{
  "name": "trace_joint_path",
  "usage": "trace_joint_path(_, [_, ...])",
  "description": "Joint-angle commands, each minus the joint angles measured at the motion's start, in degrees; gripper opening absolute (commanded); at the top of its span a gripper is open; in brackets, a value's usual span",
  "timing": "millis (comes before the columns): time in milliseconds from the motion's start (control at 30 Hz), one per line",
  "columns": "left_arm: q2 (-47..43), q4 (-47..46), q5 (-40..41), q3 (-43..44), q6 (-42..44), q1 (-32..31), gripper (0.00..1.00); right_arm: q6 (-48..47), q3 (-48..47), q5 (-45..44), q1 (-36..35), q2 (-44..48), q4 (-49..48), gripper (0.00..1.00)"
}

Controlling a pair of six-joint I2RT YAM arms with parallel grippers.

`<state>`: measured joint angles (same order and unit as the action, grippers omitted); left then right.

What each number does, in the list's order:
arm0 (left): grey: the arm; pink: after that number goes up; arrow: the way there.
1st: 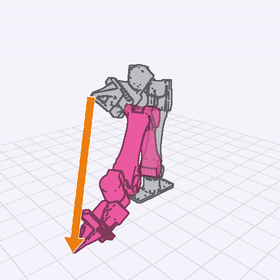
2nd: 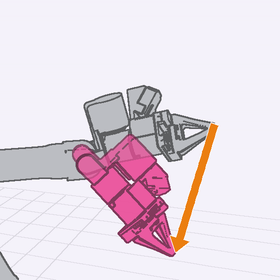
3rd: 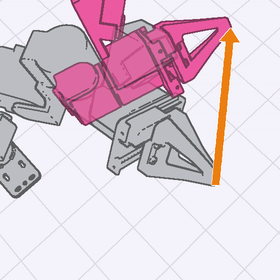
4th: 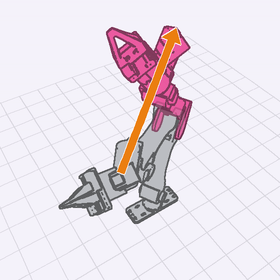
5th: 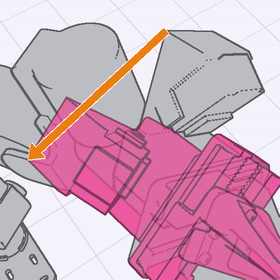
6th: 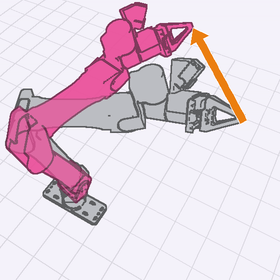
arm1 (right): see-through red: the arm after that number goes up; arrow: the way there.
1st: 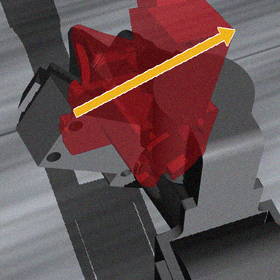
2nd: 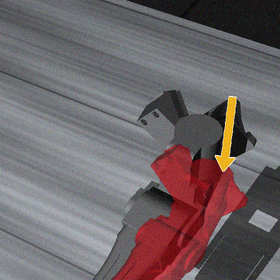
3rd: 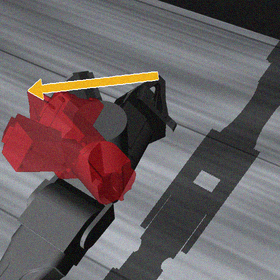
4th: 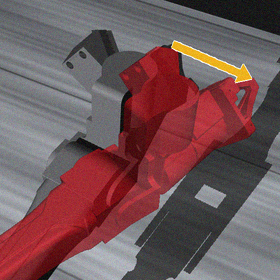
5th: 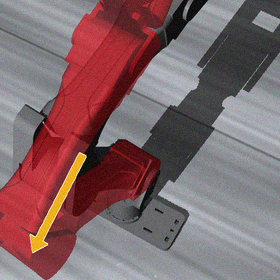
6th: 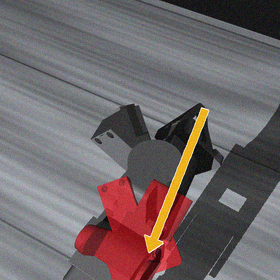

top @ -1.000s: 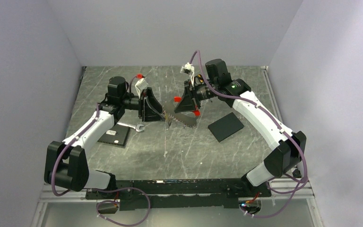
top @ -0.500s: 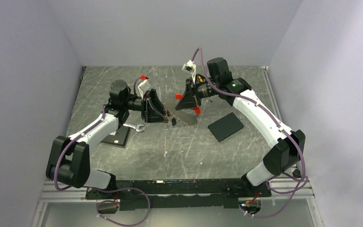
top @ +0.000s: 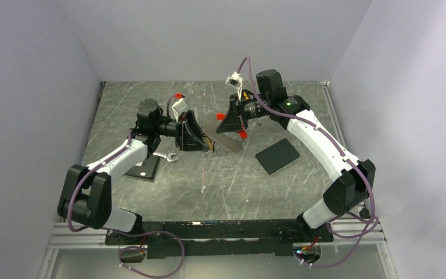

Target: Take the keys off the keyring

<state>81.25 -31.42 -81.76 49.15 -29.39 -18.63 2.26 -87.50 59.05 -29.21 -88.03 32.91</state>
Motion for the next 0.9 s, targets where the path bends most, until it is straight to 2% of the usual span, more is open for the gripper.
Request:
trace_joint_path(0, [-0.3,-3.4,-1.1,0.2,-2.7,-0.3,0.49,1.1,-2.1,1.7,0.5,0.7,-3.0,0.00])
trace_joint_path(333, [-1.0,-7.1,-1.9,0.0,-6.4,1.0,0.30,1.5,-0.3,2.0,1.3,2.0,-4.0,0.00])
trace_joint_path(433, [-1.0,-7.6,-1.9,0.3,-7.2,1.1,0.20,1.6,0.1,2.0,1.5,2.3,-4.2,0.00])
trace_joint_path(500, [-1.1,-5.8,-1.6,0.9,-6.4,1.1,0.09,1.5,0.5,1.9,1.7,2.4,-4.3,0.00])
trace_joint_path(533, [-1.1,-3.1,-1.1,1.2,-4.8,1.2,0.02,1.6,0.8,1.8,1.8,2.6,-4.4,0.00])
trace_joint_path(567, [-1.3,0.6,-1.1,2.2,-2.6,1.4,0.00,1.7,1.2,1.7,2.1,2.9,-4.6,0.00])
trace_joint_path(633, [-1.6,11.5,-0.8,4.5,3.8,1.7,0.00,1.8,2.0,1.6,2.6,3.2,-5.0,0.00])
trace_joint_path(667, [-1.7,18.6,-0.4,6.4,8.6,1.7,0.00,1.8,2.5,1.4,2.8,3.3,-5.2,0.00])
trace_joint_path(733, [-1.7,38.7,2.1,10.9,22.4,1.6,0.00,1.8,3.7,0.8,3.4,3.5,-5.9,0.00])
trace_joint_path(767, [-1.5,44.4,4.0,12.8,26.2,1.4,0.00,1.5,4.3,0.2,3.6,3.5,-6.3,0.00])
trace_joint_path(867, [-1.2,54.1,7.1,16.5,32.7,1.2,0.00,1.8,6.4,-0.3,4.1,3.0,-8.5,0.00])
